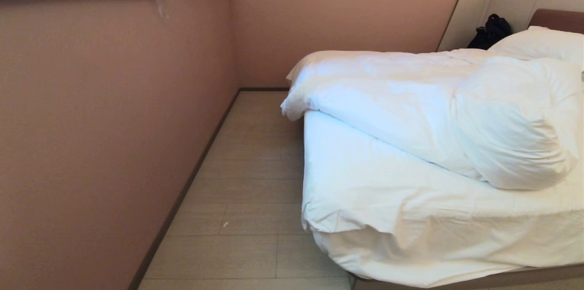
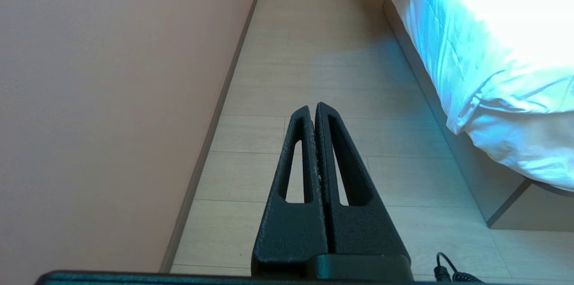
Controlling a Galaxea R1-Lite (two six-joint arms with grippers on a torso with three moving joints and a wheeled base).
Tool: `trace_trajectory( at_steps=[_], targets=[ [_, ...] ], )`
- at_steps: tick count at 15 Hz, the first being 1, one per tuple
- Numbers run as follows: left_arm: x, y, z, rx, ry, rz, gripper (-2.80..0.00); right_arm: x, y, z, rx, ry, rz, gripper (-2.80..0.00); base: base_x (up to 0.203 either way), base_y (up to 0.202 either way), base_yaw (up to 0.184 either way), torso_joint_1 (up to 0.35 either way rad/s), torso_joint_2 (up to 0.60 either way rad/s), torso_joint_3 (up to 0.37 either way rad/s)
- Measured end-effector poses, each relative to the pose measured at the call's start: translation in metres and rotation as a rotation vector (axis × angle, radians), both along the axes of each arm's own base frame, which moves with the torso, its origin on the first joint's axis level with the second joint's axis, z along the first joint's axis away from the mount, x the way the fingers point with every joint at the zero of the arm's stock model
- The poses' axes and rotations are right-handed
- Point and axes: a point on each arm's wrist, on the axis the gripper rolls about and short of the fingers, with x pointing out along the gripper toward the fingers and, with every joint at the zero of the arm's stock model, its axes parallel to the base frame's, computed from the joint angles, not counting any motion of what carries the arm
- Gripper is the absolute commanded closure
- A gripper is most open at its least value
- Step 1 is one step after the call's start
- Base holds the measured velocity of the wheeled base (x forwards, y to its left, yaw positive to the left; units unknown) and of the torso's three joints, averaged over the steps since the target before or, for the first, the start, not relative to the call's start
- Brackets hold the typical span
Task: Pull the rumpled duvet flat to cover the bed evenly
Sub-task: Hold the folded corner of the quilt
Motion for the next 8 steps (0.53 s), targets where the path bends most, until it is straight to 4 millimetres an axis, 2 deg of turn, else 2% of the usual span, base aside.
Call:
trace_trajectory(
  at_steps=[8],
  targets=[
    [0.0000,0.0000,0.0000,0.000,0.000,0.000,0.00,0.0000,0.0000,0.0000,0.000,0.000,0.000,0.00,0.000,0.000,0.000,0.000,0.00,0.000]
  ],
)
